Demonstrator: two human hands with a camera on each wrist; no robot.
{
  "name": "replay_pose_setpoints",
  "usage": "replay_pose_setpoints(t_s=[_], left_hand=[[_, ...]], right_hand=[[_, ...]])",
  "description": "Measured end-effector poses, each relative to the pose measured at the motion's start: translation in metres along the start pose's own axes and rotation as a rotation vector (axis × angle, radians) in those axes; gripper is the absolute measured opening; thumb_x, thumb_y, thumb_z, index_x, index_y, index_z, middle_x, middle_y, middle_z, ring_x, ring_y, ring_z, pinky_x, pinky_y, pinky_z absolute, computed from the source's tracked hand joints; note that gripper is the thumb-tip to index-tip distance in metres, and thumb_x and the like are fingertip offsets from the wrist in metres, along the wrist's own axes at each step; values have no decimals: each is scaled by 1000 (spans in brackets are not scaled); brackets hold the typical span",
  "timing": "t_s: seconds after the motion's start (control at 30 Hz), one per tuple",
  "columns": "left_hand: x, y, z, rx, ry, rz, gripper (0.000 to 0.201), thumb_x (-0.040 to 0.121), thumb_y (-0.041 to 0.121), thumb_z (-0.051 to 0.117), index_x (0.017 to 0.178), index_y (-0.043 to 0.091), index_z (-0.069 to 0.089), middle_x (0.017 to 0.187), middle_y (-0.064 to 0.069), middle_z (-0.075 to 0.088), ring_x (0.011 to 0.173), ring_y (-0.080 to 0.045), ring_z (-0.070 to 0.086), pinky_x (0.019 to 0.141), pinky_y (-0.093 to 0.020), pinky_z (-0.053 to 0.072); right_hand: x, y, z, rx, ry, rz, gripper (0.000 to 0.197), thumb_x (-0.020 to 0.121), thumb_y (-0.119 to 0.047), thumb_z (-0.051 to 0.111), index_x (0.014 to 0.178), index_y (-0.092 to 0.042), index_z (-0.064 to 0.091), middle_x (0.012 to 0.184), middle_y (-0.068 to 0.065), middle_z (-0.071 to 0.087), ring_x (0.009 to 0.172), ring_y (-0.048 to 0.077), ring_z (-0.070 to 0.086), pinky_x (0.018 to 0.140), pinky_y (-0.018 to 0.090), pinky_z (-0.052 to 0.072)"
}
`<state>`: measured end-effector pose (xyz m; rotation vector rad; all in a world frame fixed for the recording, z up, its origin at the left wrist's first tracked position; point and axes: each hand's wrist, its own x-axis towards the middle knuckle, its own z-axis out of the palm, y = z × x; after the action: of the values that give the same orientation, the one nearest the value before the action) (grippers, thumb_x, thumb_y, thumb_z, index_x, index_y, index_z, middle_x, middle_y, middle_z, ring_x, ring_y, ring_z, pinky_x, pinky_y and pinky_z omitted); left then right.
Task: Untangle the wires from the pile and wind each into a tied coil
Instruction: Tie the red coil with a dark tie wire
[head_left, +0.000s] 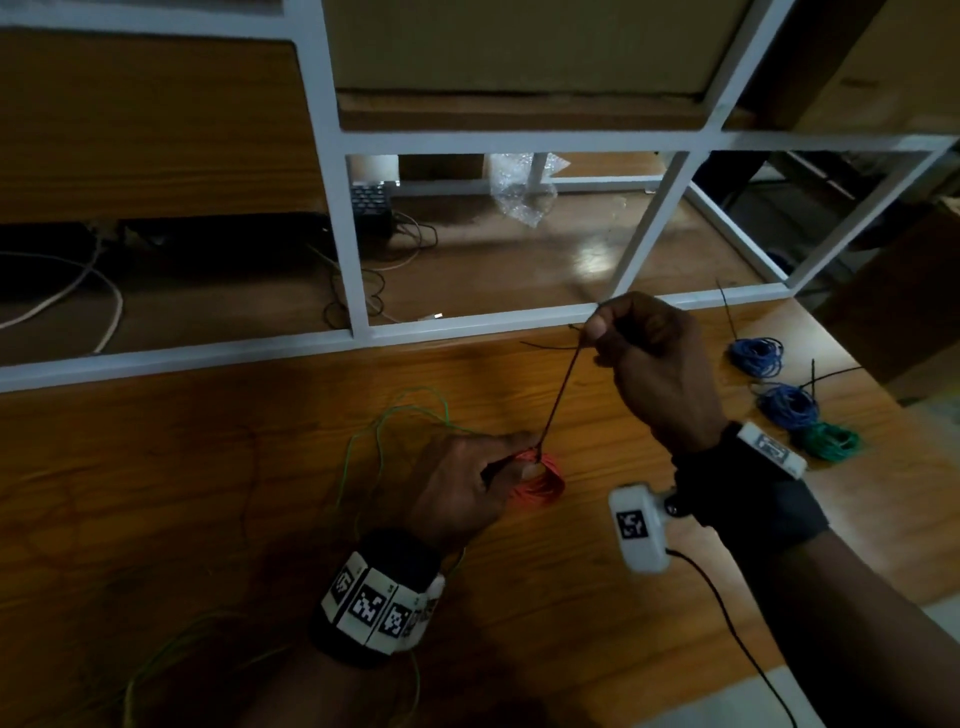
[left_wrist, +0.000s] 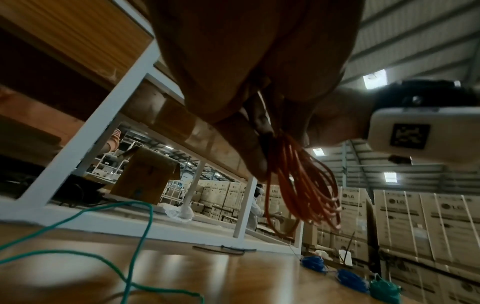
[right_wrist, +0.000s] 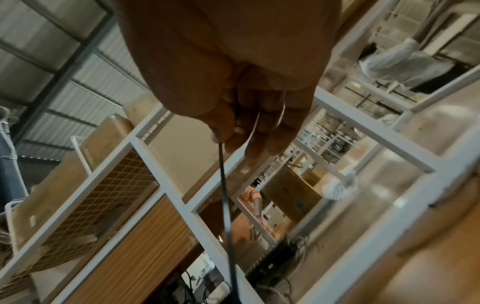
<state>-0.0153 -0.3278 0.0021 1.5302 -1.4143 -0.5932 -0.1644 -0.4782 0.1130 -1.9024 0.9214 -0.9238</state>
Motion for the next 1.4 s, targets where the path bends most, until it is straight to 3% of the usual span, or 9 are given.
replay_pose_setpoints(t_s=[0.1, 0.27, 0.43, 0.67, 0.87, 0.97, 1.07, 1.2, 1.4], left_hand=[[2, 2, 5, 18, 11, 18, 39, 89, 45, 59, 126, 38, 62, 117, 13, 71, 103, -1, 67, 82, -24, 57], [0, 8, 4, 81, -1, 41, 39, 89, 48, 52, 118, 29, 71, 87, 16, 67, 76, -5, 65, 65, -23, 51], [-8, 19, 12, 42, 24, 53, 30, 91, 38, 57, 114, 25, 73, 89, 29, 58, 80, 9, 60, 67, -8, 42], [-16, 24, 22, -46, 1, 14, 29, 89, 30, 61, 112, 19, 75, 93, 11, 70, 84, 0, 66, 68, -14, 49], [-21, 18, 42, -140, 20, -137, 21, 85, 30, 68, 103, 31, 76, 96, 23, 72, 91, 3, 68, 72, -12, 51], [-17, 18, 58, -348, 32, -267, 23, 82, 32, 71, 89, 54, 72, 93, 23, 73, 88, -5, 70, 73, -23, 56], [-15, 23, 74, -523, 90, -384, 16, 79, 38, 73, 95, 40, 75, 97, 9, 76, 93, -15, 71, 75, -29, 55], [-5, 40, 96, -710, 230, -520, 26, 77, 31, 76, 102, 22, 76, 95, -3, 77, 92, -24, 71, 77, -43, 56], [28, 95, 156, -760, 143, -591, 28, 86, 26, 71, 112, 16, 70, 100, -7, 76, 95, -23, 72, 72, -34, 58]], right_hand=[[-2, 4, 2, 195, -23, 148, 10, 103, -10, 57, 96, -5, 63, 89, 8, 75, 91, 22, 74, 75, 36, 59], [-8, 9, 13, 505, 13, 303, 11, 104, -1, 49, 96, -6, 54, 74, 8, 60, 67, 26, 65, 66, 37, 59], [-4, 11, 10, 430, 80, 358, 24, 93, 11, 41, 88, -10, 50, 67, 2, 56, 55, 18, 55, 57, 34, 54], [-16, 21, 2, 371, 116, 380, 25, 91, 12, 40, 93, -11, 51, 65, 2, 57, 54, 17, 55, 55, 33, 52], [-25, 32, -3, 294, 138, 380, 23, 93, 11, 44, 87, -10, 51, 66, 2, 58, 56, 19, 56, 57, 36, 52], [-29, 41, -20, 378, 149, 403, 14, 101, 1, 53, 91, -8, 55, 71, 6, 63, 65, 26, 64, 65, 40, 59], [-37, 42, -45, 388, 92, 446, 15, 105, -25, 57, 108, -10, 57, 90, 10, 75, 88, 32, 75, 80, 46, 63], [-68, 57, -79, 296, 16, 526, 35, 100, -49, 58, 120, -21, 61, 109, -1, 77, 101, 20, 74, 85, 45, 61], [-120, 94, -135, 304, -221, 567, 36, 95, -45, 65, 118, -18, 71, 109, 3, 77, 102, 22, 74, 87, 47, 59]])
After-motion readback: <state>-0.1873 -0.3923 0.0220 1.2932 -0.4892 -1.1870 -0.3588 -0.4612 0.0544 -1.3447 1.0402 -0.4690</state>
